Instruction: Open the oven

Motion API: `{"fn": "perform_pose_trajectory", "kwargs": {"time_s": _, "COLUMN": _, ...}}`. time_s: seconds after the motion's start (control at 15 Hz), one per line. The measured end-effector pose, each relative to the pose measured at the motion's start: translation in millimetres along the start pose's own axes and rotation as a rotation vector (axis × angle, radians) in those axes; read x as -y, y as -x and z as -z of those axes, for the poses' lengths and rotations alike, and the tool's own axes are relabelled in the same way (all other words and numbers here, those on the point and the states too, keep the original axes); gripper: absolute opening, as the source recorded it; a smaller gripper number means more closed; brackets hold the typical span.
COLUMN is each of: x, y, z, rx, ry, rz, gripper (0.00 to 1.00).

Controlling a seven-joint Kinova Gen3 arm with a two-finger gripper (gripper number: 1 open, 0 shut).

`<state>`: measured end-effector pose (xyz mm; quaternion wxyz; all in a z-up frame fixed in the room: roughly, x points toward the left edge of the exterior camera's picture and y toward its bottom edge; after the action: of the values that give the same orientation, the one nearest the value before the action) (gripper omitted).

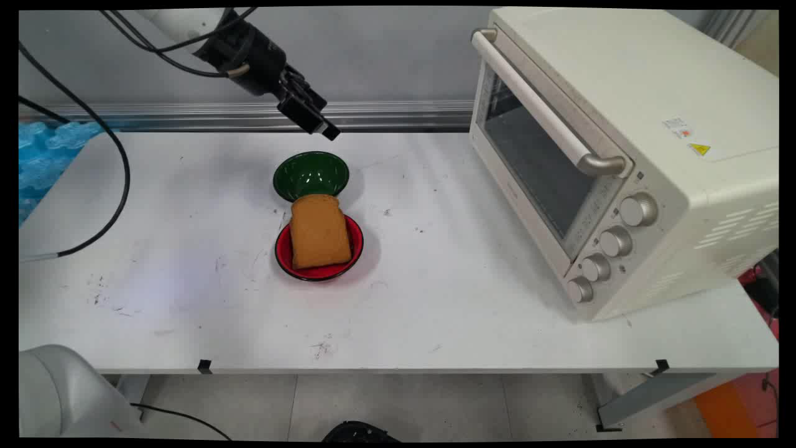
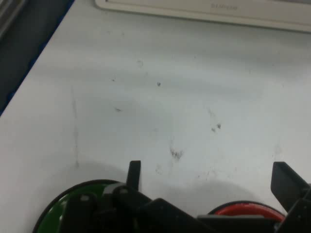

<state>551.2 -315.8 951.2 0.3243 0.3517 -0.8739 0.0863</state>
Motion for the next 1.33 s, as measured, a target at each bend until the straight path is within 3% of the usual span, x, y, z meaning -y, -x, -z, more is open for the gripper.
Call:
{"fn": "perform_pose_trajectory", "kwargs": {"time_s": 0.6, "x": -9, "y": -16, "z": -2, "rx": -0.023, "ry": 0.018, "rz": 0.004, "gripper": 1.0}}
{"fn": "perform_pose_trajectory", "kwargs": {"time_s": 1.33, "x": -14, "y": -35, "z": -9, "rx": 0.004, "ry": 0.05, "rz": -0.004, "gripper": 1.0}}
